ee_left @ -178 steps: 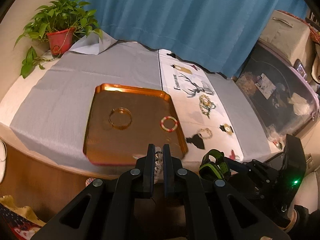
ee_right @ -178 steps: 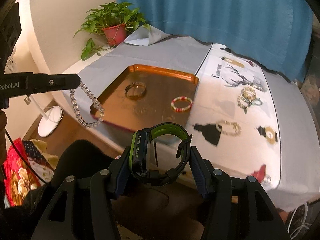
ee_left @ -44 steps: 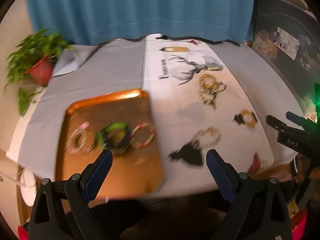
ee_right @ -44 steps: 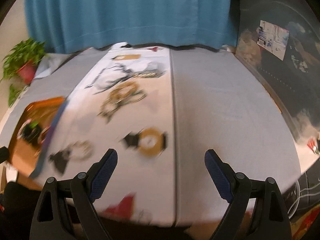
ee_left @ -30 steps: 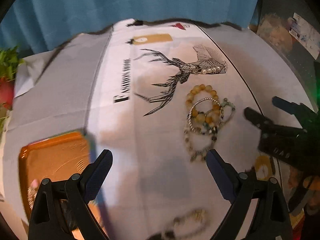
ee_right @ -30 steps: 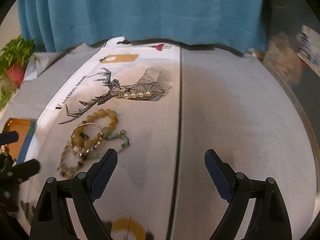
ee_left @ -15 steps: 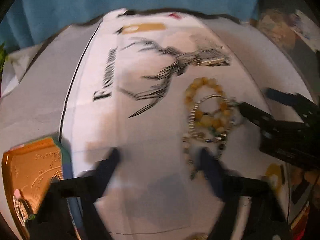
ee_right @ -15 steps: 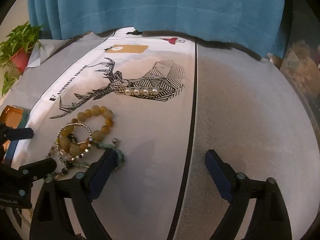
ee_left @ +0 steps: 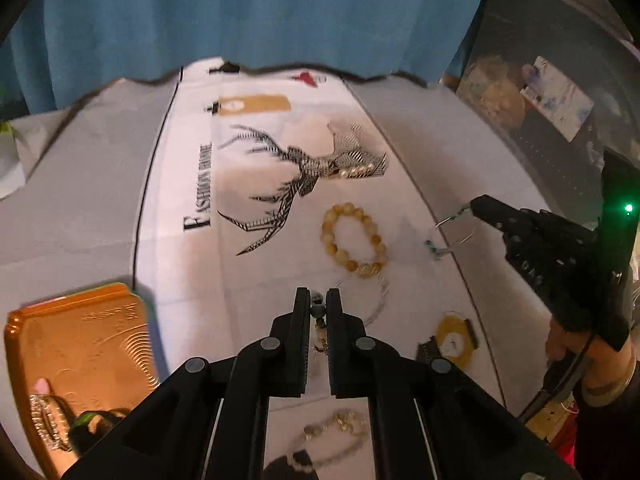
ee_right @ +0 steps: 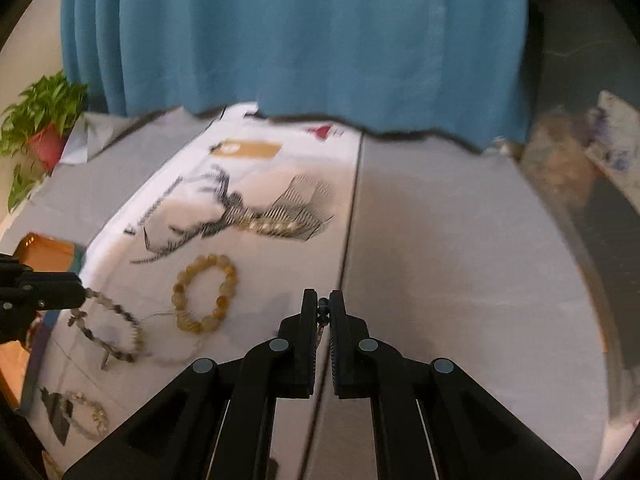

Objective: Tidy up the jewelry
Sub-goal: 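Grasp the black-white beaded bracelet with the left tool while the right tool grasps the silver chain bracelet, then carry both held bracelets over the copper tray with both tools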

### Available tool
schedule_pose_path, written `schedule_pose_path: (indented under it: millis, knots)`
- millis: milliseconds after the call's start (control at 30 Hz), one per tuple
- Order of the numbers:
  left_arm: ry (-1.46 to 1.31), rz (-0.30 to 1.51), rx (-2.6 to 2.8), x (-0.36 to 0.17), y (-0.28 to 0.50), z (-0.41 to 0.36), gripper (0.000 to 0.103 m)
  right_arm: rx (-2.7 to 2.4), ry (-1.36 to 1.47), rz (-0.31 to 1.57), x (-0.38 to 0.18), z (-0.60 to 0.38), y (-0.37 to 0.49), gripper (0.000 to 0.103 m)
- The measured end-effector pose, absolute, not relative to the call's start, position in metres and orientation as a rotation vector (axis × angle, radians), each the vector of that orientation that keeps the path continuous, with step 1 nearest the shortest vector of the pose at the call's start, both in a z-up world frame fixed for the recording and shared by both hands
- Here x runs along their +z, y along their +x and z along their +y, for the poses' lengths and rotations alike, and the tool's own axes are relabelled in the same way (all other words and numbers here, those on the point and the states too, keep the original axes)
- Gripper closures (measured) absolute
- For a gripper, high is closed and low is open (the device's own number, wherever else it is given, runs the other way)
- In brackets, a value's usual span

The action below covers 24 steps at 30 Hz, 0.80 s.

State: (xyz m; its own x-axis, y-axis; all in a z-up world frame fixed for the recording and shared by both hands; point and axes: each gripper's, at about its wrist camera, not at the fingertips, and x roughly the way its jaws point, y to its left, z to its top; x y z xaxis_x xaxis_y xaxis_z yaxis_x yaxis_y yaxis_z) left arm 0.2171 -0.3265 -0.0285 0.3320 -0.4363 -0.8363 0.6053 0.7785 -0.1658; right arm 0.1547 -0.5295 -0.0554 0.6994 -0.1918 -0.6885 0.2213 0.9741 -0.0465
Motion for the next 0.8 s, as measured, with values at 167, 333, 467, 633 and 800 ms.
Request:
schedule_pose_path:
  millis: [167, 333, 467, 633, 800]
  knots:
    - [0.188, 0.986, -0.700, -0.003, 0.198, -0.317, 0.097, -0.258, 0.032, 0.739, -0.030, -0.530, 0.132, 0.097]
    - [0.138, 0.947, -0.743, 0.034, 0.182, -0.307, 0.097, -0.271, 0.015, 0.715, -0.007, -0.520, 0.103, 0.097]
    - [0.162, 0.881, -0.759, 0.060, 0.166, -0.305, 0.097, -0.276, 0.025, 0.704, 0.002, -0.514, 0.087, 0.097]
    - [0.153, 0.935, -0.711, 0.045, 0.169, -0.297, 0.097, -0.270, 0.038, 0.712, 0.003, -0.507, 0.071, 0.097]
    - [0.132, 0.950, -0.689, 0.041, 0.158, -0.276, 0.097, -0.263, 0.039, 0.732, 0.002, -0.497, 0.053, 0.097]
